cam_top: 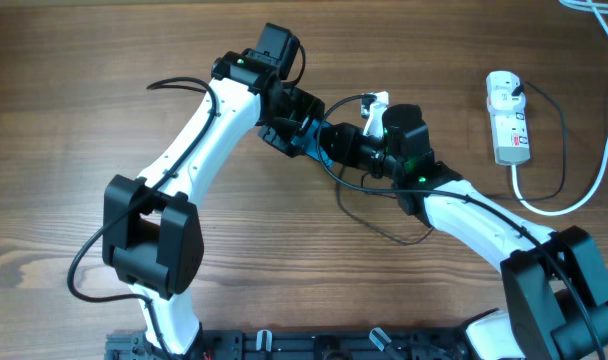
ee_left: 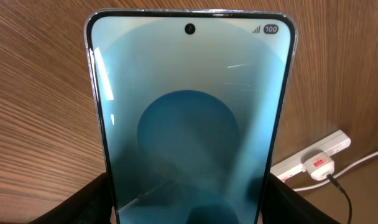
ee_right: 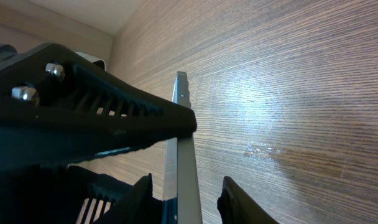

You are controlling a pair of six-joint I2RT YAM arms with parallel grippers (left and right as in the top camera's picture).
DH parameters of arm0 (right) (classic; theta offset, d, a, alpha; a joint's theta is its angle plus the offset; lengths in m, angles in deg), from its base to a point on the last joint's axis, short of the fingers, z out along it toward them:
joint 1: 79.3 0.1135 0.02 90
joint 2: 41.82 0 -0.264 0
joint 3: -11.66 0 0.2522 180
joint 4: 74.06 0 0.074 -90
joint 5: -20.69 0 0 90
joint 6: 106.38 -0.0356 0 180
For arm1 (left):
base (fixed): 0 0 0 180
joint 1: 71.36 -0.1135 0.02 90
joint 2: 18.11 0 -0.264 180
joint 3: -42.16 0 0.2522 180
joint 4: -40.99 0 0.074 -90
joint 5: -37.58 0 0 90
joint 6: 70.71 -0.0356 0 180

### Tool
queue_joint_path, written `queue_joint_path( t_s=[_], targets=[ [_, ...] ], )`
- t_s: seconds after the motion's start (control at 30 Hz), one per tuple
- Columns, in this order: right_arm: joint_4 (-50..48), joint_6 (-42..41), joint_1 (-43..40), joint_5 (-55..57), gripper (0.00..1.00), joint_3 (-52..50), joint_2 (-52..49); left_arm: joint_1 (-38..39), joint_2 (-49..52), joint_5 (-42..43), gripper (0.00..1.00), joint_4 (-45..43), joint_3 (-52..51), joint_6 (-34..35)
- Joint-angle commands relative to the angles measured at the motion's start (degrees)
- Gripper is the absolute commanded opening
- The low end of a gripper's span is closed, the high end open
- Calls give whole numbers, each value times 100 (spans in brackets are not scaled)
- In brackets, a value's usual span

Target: Plug charger to phone and switch on socket

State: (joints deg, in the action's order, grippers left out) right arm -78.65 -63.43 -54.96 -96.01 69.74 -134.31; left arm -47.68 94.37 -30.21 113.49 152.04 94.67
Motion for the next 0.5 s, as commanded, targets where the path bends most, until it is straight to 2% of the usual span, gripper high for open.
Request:
queue_joint_path(
  t_s=[0.0,0.3,0.47],
  targets=[
    [-48,-92,26,101,36,90,-96,7,-164,87,4,-15,140,52],
    [-44,-98,192,173,34,90,-96,4,-164,90,4,-111,140,52],
    [-42,-101,190,197,25,90,-96,4,-164,92,4,-107,140,52]
  ],
)
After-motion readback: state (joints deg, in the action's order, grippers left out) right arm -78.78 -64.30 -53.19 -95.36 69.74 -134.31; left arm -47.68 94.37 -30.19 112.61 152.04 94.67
